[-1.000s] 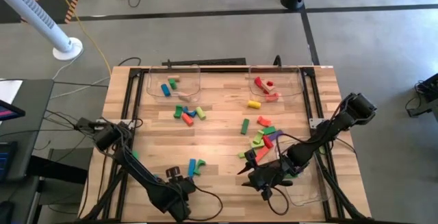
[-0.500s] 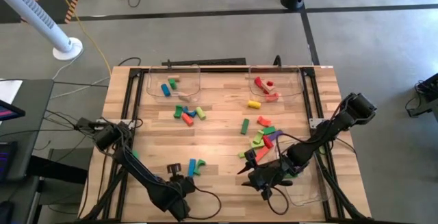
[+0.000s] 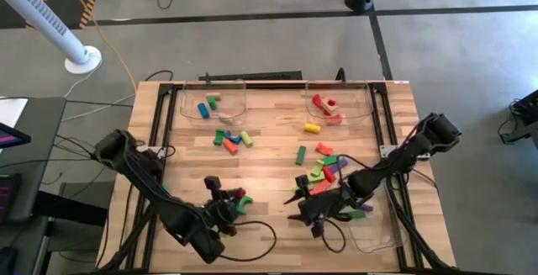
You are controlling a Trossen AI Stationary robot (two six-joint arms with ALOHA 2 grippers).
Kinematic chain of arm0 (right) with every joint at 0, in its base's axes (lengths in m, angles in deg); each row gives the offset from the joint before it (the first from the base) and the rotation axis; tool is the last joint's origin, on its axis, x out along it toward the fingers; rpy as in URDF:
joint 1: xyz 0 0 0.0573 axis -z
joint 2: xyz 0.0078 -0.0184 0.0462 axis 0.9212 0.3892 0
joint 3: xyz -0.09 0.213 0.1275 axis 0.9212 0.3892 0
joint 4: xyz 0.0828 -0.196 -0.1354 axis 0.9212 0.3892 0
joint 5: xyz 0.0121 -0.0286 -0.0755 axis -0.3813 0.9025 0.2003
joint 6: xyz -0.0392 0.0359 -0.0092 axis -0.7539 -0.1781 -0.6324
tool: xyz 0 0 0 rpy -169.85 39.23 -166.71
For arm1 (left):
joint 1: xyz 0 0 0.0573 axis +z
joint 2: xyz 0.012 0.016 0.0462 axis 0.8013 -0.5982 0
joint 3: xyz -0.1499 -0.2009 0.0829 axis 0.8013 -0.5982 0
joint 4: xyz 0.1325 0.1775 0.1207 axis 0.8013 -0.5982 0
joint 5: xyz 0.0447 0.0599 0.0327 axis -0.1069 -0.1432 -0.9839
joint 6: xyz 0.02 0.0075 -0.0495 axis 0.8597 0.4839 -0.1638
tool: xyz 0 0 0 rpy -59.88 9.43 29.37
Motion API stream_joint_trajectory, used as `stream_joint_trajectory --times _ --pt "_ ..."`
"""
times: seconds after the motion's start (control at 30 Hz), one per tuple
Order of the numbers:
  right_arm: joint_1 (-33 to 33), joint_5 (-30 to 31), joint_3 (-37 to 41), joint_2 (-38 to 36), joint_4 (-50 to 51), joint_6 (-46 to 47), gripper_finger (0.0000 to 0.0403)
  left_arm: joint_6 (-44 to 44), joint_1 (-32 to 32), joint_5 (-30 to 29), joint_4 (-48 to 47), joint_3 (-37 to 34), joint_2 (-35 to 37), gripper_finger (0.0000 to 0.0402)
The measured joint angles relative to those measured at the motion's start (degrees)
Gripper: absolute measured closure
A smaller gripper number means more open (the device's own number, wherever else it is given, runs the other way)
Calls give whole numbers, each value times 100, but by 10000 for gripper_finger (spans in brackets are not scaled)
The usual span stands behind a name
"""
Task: Sort blocks by size
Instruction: Put the red rectangular block into the top right transparent bin
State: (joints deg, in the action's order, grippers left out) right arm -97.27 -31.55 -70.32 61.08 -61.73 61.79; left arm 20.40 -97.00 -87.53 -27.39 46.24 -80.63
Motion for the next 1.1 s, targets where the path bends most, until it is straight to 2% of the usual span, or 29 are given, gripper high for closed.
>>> stream_joint_trajectory --times 0.13,0.23,0.3,0.47,0.63,0.8,0.93,1.1 --pt "186 9 0 0 -816 -378 180 965 50 -567 523 0 303 350" --pt "327 8 0 0 -1468 -658 180 1725 154 -600 973 -3 451 350" --pt "430 6 0 0 -1787 -779 180 2339 258 -420 1508 -99 558 350" --pt "684 2 0 0 -1942 -793 180 4044 642 777 3402 -611 884 350" --pt "816 -6 0 27 -1804 -751 180 5257 1058 1931 5009 -1257 1329 350" --pt "939 -7 0 31 -1966 -798 180 6022 1539 3375 6681 -2210 1955 350" --pt "1073 -7 0 33 -2234 -967 180 6313 1941 4562 8113 -3061 2416 350" --pt "1261 -8 0 31 -2596 -1150 180 6307 2358 5476 9341 -3835 2673 350"
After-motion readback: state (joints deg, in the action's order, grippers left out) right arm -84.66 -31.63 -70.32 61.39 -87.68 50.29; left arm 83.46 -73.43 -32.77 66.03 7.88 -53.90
